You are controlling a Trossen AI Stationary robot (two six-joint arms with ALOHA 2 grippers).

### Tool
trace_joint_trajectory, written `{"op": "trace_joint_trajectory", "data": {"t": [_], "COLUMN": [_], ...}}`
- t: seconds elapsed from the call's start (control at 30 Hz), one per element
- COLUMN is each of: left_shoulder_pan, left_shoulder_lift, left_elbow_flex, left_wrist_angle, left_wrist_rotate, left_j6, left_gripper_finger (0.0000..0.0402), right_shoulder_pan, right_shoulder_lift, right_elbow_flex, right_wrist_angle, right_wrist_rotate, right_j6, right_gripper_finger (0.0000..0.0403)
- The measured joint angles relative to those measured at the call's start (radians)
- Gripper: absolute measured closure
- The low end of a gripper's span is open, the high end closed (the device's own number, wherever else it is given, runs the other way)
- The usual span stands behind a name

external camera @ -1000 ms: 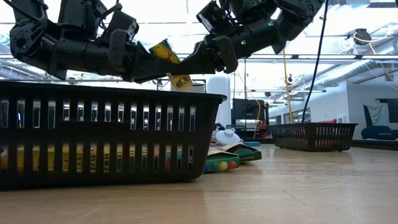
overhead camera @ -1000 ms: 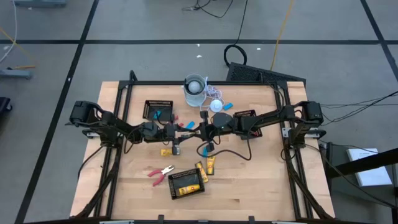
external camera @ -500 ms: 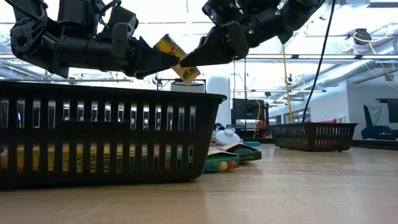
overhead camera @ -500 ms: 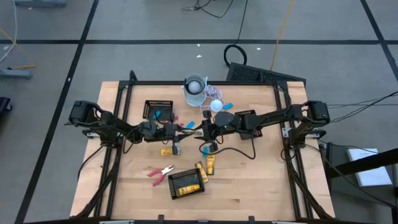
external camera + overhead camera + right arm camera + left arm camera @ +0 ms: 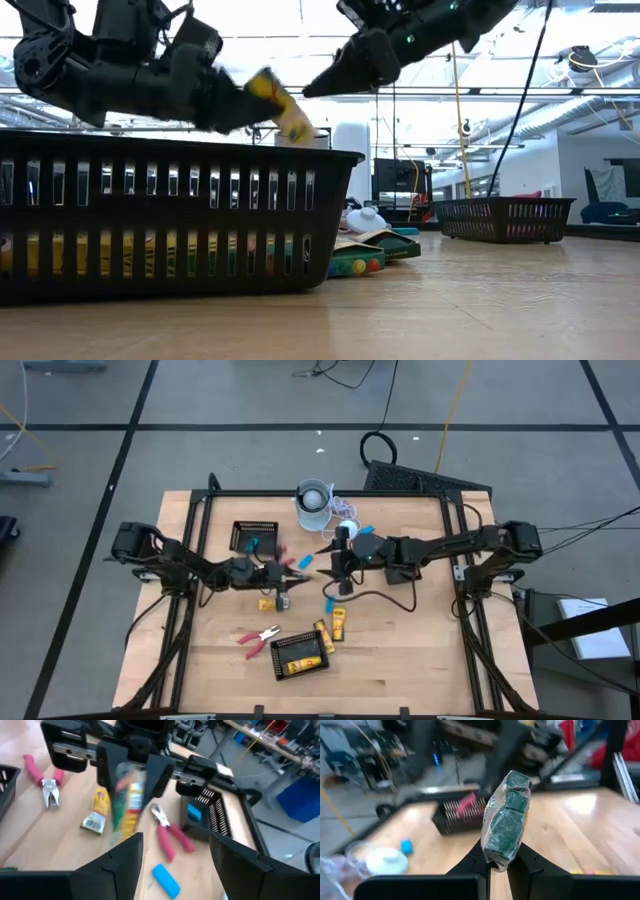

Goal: Pick & Place School Supplies
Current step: Put the yellow crayon box into the bottom black bin

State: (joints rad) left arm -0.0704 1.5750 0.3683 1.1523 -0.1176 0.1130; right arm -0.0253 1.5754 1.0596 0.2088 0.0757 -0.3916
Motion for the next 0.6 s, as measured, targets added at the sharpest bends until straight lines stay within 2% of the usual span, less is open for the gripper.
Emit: {"op": "trace_joint_trajectory", "data": {"t": [0.3, 0.43, 0.6], "left_shoulder_pan": [-0.059, -0.123, -0.245], "left_shoulder_lift": [0.001, 0.001, 0.001], "left_elbow_flex": [-0.002, -0.002, 0.0], "left_wrist_angle": [-0.029, -0.063, -0.13], "left_wrist_rotate": [-0.014, -0.014, -0.076], "left_j6": [-0.018, -0.045, -0.085], "left_gripper_finger": [0.037, 0.037, 0.037], "right_shoulder_pan": [0.017, 0.039, 0.065], "right_shoulder_lift": [-0.157, -0.235, -0.307], "right_elbow_flex": [-0.028, -0.069, -0.155], "right_wrist_angle": [-0.177, -0.265, -0.297], "right_wrist_rotate": [0.051, 0.109, 0.108], "right_j6": [0.05, 0.093, 0.193], "right_gripper_finger": [0.019, 0.0192, 0.0192]}}
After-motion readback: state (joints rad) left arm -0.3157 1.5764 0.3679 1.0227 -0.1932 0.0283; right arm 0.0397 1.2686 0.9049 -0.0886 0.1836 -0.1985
